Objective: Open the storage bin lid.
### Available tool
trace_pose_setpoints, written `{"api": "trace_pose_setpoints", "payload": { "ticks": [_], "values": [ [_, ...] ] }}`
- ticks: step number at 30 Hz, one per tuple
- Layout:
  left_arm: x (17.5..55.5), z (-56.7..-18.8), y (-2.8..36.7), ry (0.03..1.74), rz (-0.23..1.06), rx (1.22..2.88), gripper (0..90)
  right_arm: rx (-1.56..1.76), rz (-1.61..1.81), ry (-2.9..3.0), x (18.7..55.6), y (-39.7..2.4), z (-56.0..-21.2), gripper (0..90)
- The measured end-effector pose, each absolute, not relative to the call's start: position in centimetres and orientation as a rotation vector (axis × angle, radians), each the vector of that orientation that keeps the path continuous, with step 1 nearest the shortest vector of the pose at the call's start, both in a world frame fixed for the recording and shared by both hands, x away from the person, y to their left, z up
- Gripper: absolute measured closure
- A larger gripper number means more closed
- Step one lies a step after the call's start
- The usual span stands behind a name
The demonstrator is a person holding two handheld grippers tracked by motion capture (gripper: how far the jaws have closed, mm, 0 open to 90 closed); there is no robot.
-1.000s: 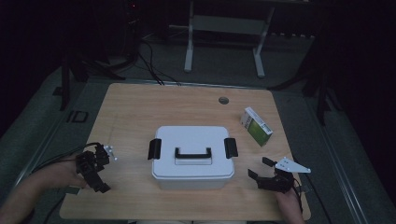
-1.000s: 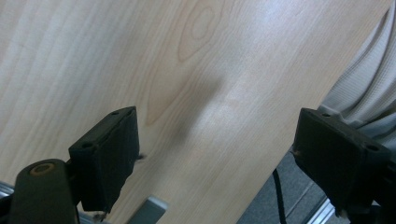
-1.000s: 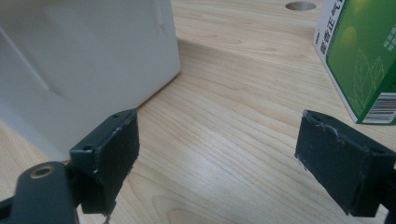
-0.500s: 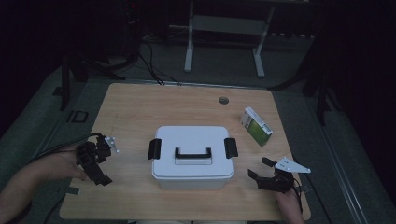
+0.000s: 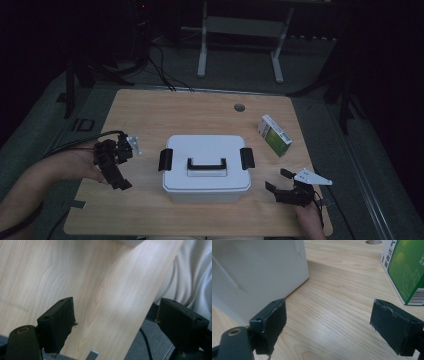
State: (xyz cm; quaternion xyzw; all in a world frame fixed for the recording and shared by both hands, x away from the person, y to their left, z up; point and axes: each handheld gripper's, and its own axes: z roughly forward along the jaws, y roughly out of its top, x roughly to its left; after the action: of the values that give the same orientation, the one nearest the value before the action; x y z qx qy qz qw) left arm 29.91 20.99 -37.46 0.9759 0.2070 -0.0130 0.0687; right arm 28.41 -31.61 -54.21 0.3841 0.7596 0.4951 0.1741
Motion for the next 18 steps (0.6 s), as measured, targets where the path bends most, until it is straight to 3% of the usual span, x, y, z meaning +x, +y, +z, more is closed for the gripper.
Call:
{"api": "trace_pose_setpoints", "payload": {
  "ticks": [18],
  "values": [
    [31.2, -35.5, 15.8, 0.451, -0.013, 2.972, 15.0, 1.084, 1.408, 2.157, 28.4, -31.6, -54.2, 13.3]
  ]
}}
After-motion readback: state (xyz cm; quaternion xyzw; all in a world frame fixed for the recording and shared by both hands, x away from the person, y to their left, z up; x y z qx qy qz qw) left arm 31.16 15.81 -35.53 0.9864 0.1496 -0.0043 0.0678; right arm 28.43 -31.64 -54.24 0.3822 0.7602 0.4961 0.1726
